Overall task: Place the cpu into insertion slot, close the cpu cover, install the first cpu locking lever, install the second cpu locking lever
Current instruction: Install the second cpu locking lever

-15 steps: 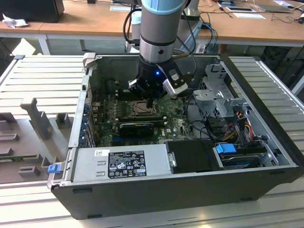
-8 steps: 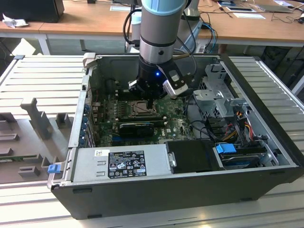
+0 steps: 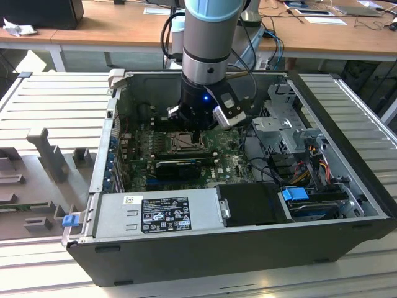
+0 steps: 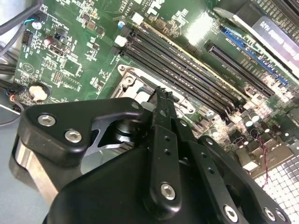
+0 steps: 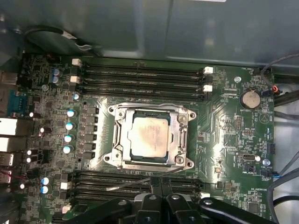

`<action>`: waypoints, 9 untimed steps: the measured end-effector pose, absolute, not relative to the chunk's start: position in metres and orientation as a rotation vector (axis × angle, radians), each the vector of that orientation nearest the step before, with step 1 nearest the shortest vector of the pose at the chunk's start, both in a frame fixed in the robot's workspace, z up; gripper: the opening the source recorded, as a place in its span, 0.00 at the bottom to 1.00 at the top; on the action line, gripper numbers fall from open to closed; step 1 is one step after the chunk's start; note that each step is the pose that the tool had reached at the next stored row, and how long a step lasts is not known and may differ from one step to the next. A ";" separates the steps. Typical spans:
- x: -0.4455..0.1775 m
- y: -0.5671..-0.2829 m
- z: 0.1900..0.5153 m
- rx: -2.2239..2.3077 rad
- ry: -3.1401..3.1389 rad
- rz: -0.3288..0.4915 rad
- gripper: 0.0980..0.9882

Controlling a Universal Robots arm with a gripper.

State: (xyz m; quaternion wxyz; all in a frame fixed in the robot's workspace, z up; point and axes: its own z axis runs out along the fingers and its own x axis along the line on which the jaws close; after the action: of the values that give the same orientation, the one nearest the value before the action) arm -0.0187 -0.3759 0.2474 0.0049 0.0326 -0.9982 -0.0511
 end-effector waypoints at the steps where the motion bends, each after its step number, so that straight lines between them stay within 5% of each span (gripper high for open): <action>1: -0.019 -0.376 0.247 0.102 -3.126 -0.162 0.01; 9: -0.031 -0.379 0.246 0.102 -3.124 -0.214 0.01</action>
State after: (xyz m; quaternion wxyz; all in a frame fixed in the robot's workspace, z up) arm -0.0312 -0.3794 0.2461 0.0045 0.0326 -0.9971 -0.0682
